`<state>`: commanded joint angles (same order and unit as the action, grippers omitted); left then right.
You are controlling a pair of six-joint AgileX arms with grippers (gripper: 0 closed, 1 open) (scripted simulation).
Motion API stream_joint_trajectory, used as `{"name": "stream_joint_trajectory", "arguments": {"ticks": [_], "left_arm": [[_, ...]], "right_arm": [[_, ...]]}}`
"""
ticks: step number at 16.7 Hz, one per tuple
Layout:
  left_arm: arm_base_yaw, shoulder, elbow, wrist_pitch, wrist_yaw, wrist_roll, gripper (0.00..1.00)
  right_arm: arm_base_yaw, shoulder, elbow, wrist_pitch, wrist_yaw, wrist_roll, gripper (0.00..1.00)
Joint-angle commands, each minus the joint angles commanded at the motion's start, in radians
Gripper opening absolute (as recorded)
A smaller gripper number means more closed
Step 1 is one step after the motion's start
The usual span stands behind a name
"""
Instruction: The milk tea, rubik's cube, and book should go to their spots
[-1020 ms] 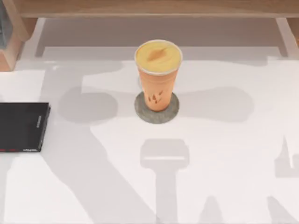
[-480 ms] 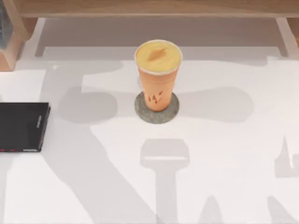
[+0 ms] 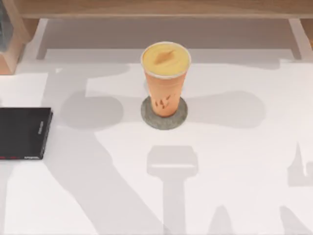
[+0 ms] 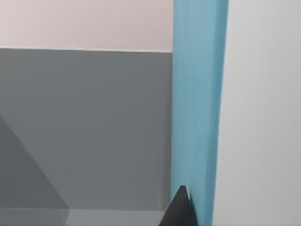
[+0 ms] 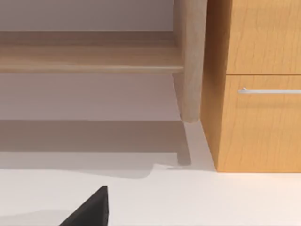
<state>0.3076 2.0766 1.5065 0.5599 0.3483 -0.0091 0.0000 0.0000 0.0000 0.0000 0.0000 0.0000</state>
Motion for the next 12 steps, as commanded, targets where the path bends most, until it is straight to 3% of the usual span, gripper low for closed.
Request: {"name": "stream_joint_trajectory", "arguments": {"ticks": [12], "left_arm": [[0.006, -0.025, -0.014, -0.009, 0.003, 0.002, 0.00]], "right_arm": [[0.000, 0.000, 0.000, 0.000, 0.000, 0.000, 1.00]]}}
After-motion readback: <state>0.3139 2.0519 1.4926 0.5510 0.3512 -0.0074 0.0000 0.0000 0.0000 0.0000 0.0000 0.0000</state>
